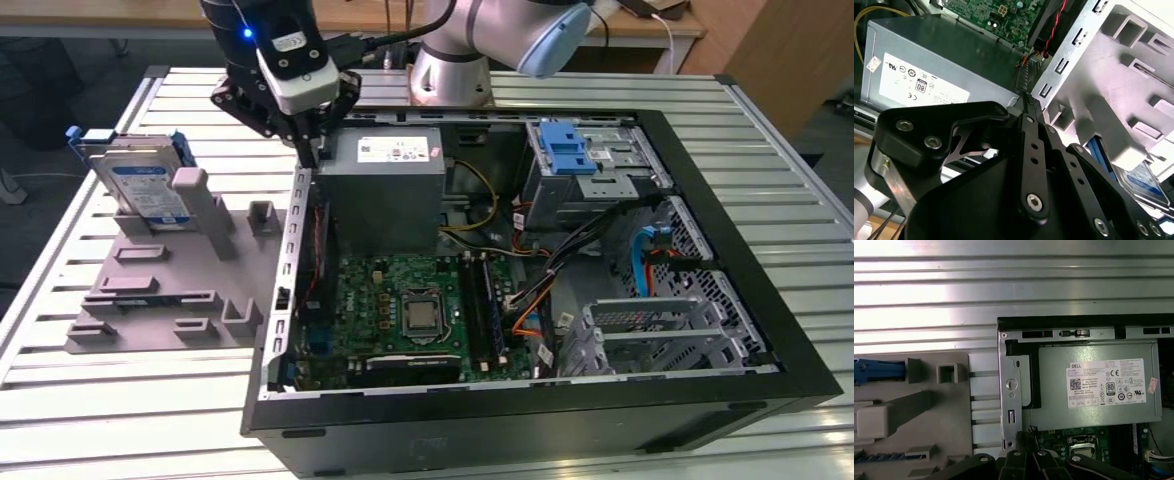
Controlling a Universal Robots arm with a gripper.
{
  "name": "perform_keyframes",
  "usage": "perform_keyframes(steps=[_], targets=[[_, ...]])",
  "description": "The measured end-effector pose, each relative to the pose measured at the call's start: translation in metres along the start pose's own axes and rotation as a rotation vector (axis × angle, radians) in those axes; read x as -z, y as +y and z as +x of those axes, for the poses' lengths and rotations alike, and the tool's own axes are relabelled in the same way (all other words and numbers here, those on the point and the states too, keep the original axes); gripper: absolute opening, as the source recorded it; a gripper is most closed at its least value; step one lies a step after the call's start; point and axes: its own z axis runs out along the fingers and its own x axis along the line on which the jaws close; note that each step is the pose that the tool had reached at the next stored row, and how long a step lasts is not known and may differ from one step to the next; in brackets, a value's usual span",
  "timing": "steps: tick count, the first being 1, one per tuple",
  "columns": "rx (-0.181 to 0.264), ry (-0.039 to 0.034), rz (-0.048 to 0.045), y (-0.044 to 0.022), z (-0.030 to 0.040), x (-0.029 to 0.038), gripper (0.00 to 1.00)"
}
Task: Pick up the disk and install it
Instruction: 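Reach for the disk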
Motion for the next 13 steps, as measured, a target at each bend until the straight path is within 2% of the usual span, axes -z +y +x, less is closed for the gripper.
perform_keyframes(steps=[3,13], targets=[[0.0,-0.0073,-0.0006,-0.0002,0.0008,-0.0039,0.11],[0.0,-0.0072,-0.0003,-0.0005,0.0018,-0.0074,0.11]])
